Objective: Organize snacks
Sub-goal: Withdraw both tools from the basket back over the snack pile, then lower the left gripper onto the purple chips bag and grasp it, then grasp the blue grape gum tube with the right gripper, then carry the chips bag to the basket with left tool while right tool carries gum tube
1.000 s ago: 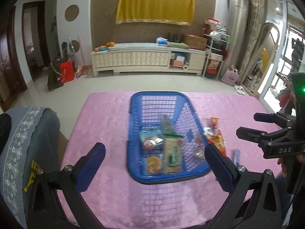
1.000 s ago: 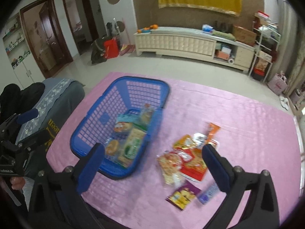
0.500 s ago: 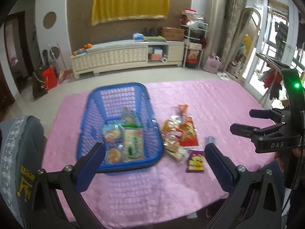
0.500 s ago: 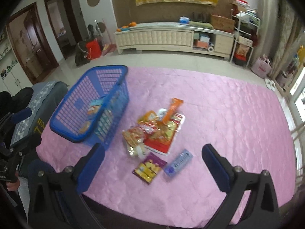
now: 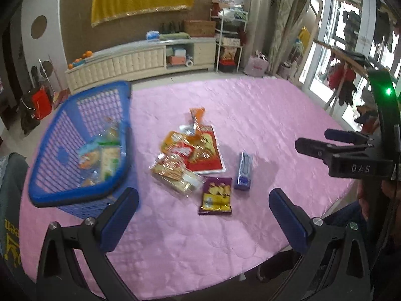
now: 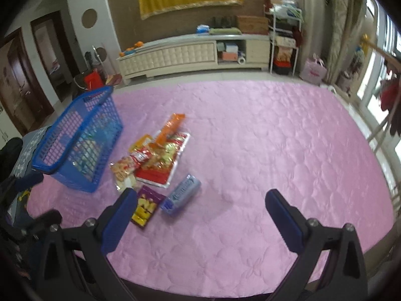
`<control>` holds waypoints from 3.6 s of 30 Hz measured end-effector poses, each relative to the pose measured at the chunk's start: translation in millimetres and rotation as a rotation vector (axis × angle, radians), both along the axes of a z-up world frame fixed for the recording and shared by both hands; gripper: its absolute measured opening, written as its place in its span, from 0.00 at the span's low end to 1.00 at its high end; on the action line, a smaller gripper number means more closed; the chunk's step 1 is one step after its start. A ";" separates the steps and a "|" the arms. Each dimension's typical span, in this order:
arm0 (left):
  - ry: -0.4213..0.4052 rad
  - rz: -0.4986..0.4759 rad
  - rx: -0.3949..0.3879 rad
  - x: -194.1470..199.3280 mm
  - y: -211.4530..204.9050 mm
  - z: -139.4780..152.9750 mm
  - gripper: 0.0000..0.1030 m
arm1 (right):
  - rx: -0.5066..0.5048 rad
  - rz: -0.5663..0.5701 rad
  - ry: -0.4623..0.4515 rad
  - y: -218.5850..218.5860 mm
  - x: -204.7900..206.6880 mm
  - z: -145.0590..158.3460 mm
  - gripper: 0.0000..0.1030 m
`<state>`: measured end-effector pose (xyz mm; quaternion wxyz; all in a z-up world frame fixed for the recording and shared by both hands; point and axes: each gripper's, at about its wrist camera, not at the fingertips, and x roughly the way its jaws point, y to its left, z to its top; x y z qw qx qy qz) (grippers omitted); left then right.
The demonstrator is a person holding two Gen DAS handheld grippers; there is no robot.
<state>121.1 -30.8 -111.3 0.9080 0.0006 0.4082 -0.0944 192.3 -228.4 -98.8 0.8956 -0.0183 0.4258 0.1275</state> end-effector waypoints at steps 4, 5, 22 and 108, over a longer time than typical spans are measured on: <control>0.052 -0.012 -0.002 11.3 -12.1 -20.4 1.00 | -0.018 -0.010 -0.012 -7.1 2.7 -15.5 1.00; 0.067 -0.017 0.003 15.1 -14.7 -27.0 1.00 | -0.020 -0.011 -0.003 -8.8 3.6 -20.4 1.00; 0.261 -0.035 0.065 65.0 -39.0 -99.0 0.67 | -0.031 -0.064 0.080 -32.7 7.5 -77.9 1.00; 0.003 0.111 0.023 35.8 -23.5 -63.6 0.44 | 0.005 0.181 0.101 28.5 -1.4 -63.0 0.34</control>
